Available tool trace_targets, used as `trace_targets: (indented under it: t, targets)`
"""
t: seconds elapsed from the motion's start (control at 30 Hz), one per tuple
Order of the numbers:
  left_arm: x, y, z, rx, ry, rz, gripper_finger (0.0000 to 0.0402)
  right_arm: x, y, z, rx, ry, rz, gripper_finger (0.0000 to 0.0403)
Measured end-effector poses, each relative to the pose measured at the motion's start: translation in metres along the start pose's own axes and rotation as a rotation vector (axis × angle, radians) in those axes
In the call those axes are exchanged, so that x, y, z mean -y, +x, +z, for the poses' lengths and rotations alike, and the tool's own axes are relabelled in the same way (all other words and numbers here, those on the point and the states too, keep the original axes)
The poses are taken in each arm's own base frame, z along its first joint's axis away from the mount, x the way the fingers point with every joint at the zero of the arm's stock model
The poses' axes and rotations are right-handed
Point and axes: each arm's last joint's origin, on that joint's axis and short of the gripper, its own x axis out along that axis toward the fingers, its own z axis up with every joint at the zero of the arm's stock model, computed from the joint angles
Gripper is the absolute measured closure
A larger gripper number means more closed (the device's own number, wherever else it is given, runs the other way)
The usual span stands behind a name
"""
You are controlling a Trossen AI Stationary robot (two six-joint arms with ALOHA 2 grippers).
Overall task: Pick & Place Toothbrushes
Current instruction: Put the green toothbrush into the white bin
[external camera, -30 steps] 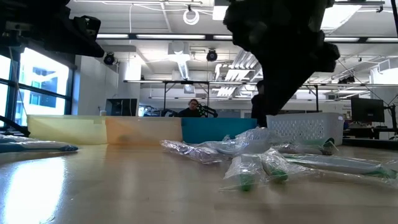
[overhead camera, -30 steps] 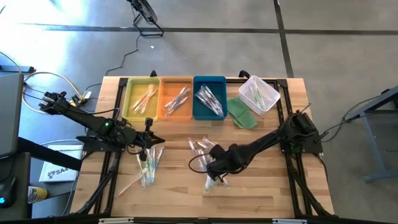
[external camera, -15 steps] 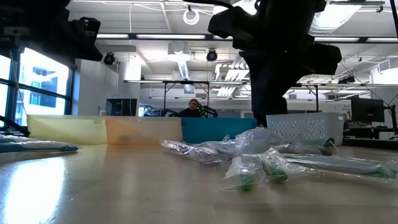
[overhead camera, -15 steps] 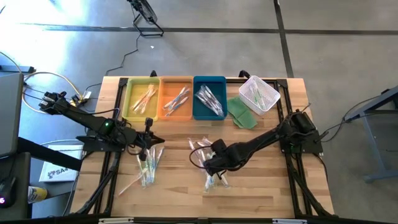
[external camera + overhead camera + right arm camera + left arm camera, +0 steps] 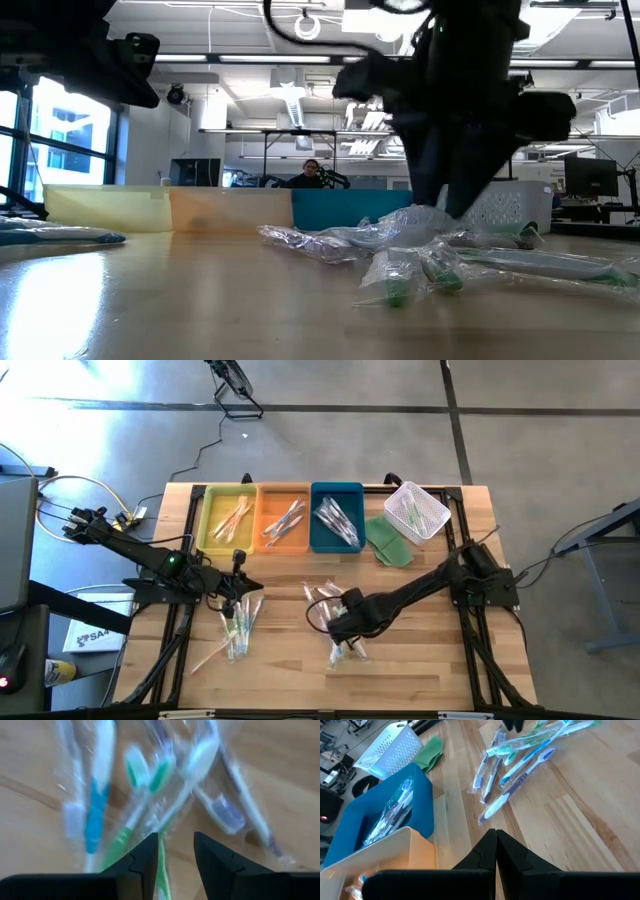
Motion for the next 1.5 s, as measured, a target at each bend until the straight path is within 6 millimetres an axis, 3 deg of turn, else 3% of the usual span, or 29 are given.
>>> trace_targets:
  t: [0.23,0.97,1.5]
  targets:
    - [0.000,0.000,0.000,-0.001,0.000,0.003,0.0398,-0.004,0.022,-0.002,-0.008,-0.001,-0.022,0.0284]
    - [0.000,0.000,0.000,-0.001,0.009,0.002,0.0398,-0.011,0.016,0.007,-0.043,0.017,0.071,0.0284]
    - [0.000,0.000,0.000,-0.001,0.023,0.002,0.0398,-0.016,0.017,0.021,-0.021,-0.019,0.128,0.0315]
